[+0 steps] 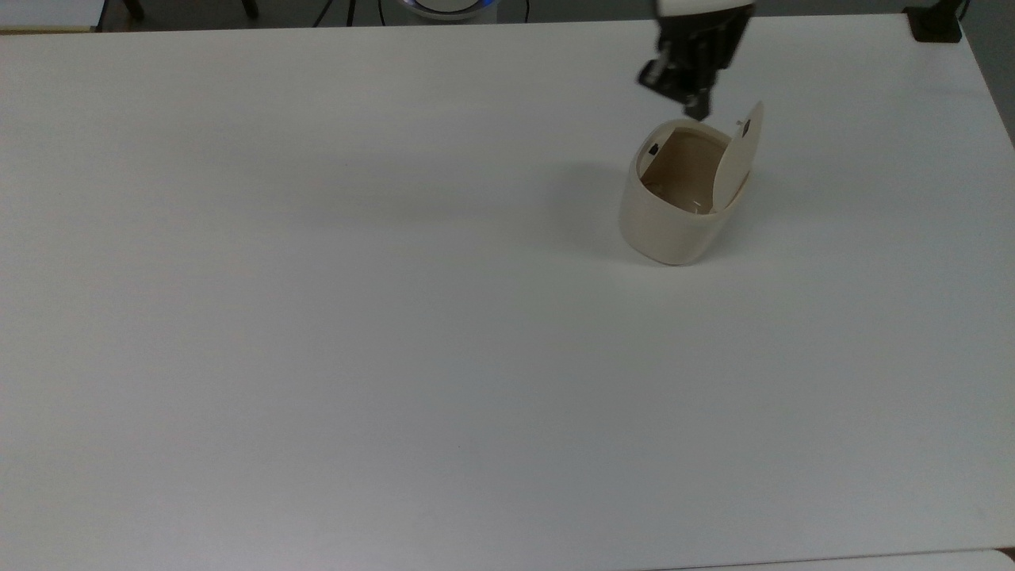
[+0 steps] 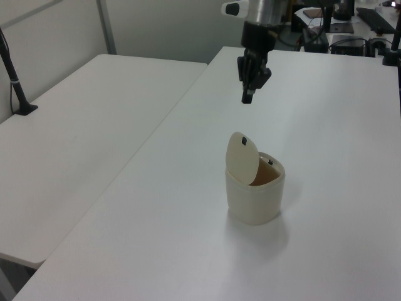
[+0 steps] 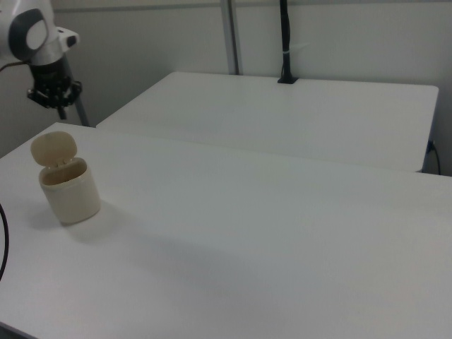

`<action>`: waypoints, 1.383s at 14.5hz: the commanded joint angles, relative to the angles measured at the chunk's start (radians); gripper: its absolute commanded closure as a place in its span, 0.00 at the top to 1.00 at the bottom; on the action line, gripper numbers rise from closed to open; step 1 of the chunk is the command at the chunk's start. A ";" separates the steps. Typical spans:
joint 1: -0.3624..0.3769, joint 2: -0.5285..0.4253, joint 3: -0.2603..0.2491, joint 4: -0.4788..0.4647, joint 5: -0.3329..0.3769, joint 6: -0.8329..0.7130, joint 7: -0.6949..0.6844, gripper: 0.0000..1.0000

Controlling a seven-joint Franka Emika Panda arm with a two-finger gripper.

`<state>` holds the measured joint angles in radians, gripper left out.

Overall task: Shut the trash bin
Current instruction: 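Move the gripper over to the raised lid of the cream bin, then push the raised lid down over the bin opening with the gripper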

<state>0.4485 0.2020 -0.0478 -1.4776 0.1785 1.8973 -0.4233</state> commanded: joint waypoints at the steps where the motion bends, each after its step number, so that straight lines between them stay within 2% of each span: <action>1: 0.081 0.042 0.014 0.017 -0.001 0.086 0.037 0.00; 5: 0.114 0.083 0.014 0.023 -0.025 0.089 0.043 0.00; 9: 0.104 0.085 0.013 0.016 -0.085 0.074 0.038 0.00; 13: 0.098 0.079 0.005 -0.012 -0.155 -0.079 -0.012 0.00; 16: 0.087 0.079 -0.001 -0.016 -0.160 -0.184 -0.078 0.00; 20: 0.079 0.085 -0.001 -0.067 -0.171 -0.188 -0.086 0.00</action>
<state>0.5274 0.2911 -0.0419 -1.4967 0.0290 1.7145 -0.4798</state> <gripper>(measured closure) 0.991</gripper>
